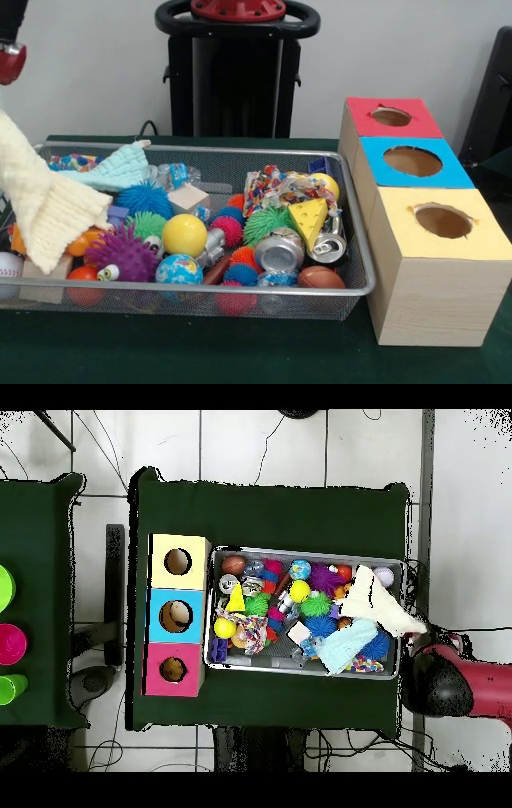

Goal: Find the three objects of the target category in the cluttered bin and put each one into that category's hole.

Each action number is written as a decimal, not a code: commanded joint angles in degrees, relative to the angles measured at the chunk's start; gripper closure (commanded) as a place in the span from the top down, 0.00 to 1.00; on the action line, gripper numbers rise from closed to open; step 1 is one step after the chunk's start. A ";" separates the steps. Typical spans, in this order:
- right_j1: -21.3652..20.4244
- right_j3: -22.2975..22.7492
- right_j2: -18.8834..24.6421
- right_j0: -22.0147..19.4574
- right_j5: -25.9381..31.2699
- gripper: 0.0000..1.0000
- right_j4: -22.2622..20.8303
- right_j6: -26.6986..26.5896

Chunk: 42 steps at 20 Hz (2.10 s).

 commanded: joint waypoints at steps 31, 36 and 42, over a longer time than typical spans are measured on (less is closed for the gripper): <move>9.53 15.96 20.48 -13.19 0.16 0.00 5.18 -11.12; 9.01 15.42 20.37 -12.17 1.50 0.00 4.77 -10.59; 9.02 15.36 21.27 -12.38 2.22 1.00 3.93 -12.02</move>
